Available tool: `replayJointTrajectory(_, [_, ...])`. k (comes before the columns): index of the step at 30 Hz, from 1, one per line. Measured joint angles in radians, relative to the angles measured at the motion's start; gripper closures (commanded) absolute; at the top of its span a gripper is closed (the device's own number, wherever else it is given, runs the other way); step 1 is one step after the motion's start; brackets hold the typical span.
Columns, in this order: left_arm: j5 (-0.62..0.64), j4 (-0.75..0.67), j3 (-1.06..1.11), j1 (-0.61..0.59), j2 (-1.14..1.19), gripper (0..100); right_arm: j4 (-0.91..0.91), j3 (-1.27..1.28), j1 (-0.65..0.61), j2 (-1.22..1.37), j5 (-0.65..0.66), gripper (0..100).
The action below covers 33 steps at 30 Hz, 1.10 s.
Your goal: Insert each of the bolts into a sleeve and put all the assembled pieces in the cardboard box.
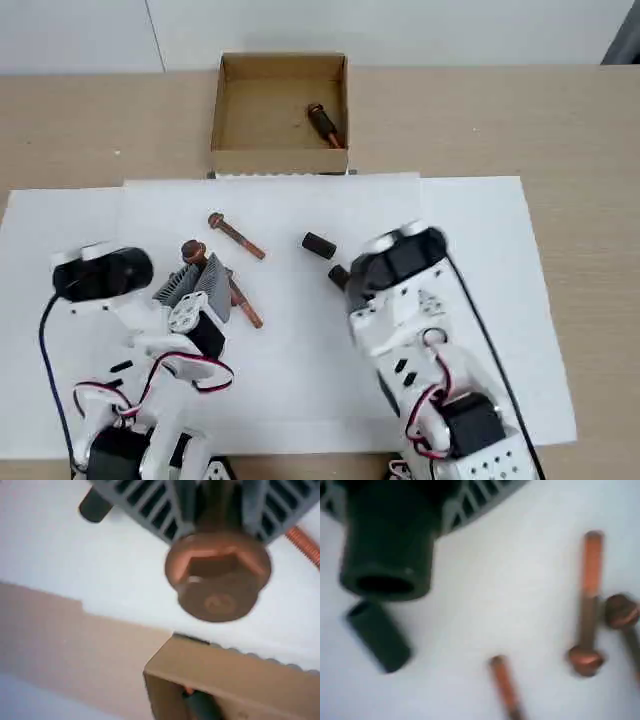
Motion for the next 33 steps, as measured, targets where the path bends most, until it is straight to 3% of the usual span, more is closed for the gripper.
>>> replayJointTrajectory(6, [0.015, -0.058, 0.043, 0.074, -0.043, 100, -0.002, 0.124, -0.172, -0.199, 0.035, 99.7])
replayJointTrajectory(12, [0.015, -0.063, 0.046, 0.157, -0.044, 100, -0.006, 0.161, -0.272, -0.221, 0.086, 99.7])
replayJointTrajectory(21, [0.015, -0.124, 0.046, 0.163, -0.046, 100, -0.008, 0.161, -0.322, -0.224, 0.087, 99.7])
replayJointTrajectory(33, [0.015, -0.161, 0.046, 0.204, -0.046, 100, -0.147, 0.167, -0.322, -0.224, 0.160, 99.7])
